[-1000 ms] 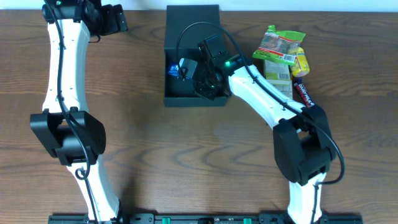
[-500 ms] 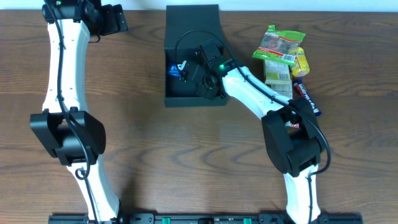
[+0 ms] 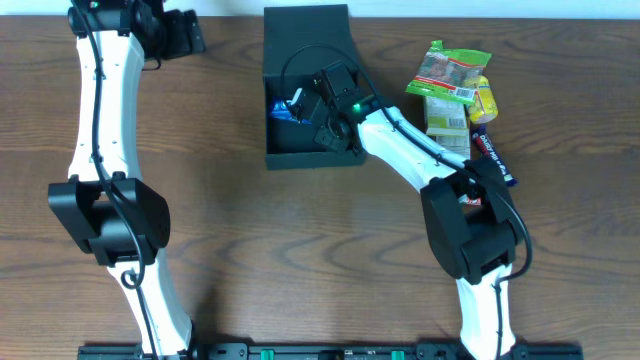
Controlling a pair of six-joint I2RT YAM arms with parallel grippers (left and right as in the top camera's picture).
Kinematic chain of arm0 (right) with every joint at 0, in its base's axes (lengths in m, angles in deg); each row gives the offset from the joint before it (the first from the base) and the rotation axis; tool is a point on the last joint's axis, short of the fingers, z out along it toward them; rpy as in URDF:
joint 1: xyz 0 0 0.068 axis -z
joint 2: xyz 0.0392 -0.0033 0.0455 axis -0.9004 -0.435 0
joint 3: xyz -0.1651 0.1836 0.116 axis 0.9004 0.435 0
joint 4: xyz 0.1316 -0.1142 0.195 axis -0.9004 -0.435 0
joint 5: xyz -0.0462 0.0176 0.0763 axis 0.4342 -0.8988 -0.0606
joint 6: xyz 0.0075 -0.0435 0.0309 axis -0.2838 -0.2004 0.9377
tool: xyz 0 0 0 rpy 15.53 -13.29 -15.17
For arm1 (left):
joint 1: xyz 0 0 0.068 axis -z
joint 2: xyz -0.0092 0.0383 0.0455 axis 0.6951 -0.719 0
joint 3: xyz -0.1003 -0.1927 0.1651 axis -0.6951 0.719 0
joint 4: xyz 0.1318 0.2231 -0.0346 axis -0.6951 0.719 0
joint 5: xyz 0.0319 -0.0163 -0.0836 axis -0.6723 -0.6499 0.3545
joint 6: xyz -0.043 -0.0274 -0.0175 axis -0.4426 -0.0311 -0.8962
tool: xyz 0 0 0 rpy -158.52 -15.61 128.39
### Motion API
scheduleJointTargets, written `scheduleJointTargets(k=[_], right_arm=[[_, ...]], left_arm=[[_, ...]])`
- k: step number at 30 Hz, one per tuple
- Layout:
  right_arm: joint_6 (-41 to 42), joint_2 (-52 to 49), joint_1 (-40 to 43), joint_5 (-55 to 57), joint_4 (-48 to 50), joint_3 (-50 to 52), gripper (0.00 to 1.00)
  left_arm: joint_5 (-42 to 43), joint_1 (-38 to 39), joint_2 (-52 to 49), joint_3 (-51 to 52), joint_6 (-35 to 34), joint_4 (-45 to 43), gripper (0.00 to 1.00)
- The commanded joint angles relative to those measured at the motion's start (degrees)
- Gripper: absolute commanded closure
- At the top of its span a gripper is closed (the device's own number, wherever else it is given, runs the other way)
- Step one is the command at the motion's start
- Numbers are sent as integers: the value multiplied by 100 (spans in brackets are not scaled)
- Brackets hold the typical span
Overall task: Pack container
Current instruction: 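Lower the Oreo pack into the box and open the right gripper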
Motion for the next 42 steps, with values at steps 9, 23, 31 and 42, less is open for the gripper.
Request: scheduleJointTargets(k=[9,23,31,42], right_arm=[[885,-557,52,544,358,7,99],[1541,-549,20,1283,723,-107,99],[1727,-549,20,1272,619,-435,99],[1818,-549,20,-26,-72,-944,99]], left_arm=[[588,157,-136,640,96,146,17],[734,358,-136,868,339,136,17],[734,358,-136,868,339,129,16],[728,358,-136,868,387,138,15]])
